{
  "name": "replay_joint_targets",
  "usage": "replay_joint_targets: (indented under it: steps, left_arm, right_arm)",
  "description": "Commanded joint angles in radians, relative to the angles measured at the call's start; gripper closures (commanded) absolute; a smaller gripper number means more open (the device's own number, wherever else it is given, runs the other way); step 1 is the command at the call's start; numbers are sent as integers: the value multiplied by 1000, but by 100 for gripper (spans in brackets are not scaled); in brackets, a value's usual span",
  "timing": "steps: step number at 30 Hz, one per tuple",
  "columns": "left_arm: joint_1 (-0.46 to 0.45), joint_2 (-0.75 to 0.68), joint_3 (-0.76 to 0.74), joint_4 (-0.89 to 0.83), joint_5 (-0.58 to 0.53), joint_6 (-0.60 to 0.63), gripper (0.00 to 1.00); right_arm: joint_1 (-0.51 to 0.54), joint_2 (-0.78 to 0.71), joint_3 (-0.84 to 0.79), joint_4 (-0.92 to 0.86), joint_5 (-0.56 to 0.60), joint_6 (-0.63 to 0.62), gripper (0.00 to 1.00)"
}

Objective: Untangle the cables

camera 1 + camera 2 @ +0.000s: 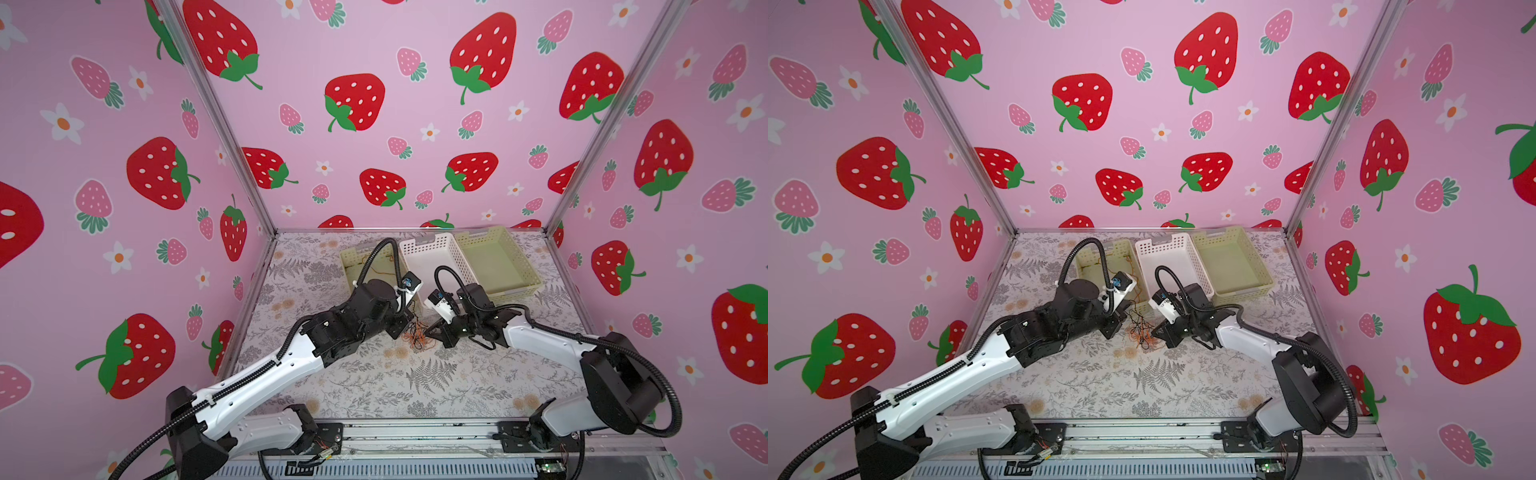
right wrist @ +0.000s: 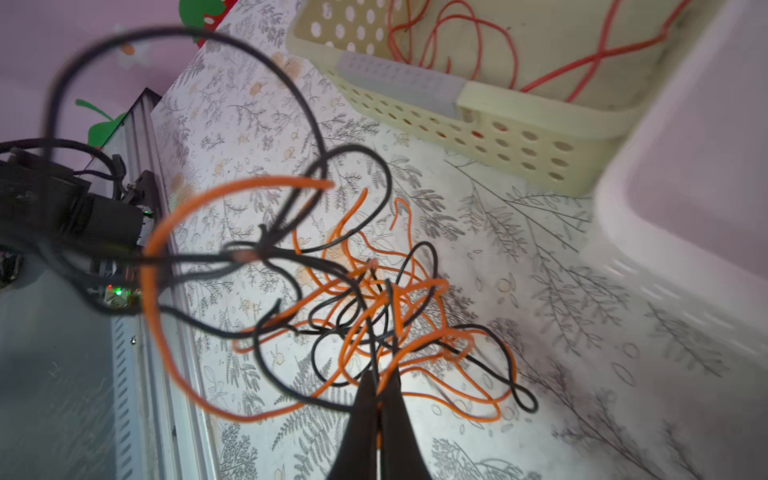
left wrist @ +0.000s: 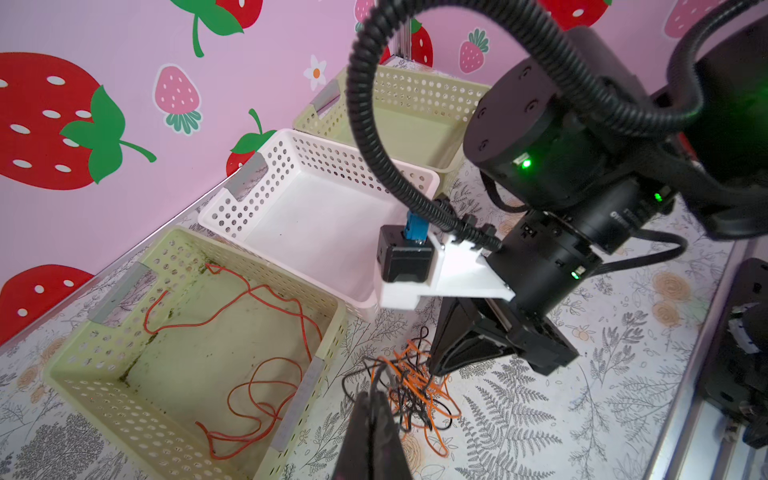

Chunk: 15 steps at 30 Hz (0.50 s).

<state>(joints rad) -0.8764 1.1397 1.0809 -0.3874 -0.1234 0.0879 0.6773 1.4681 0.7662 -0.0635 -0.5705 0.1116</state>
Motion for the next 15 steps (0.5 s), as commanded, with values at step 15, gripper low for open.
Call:
replay_joint_targets:
  steps: [15]
  left_arm:
    - [224, -227, 68, -152, 39, 13, 100]
  right_arm:
    - [-226, -9, -15, -190, 282, -25, 100]
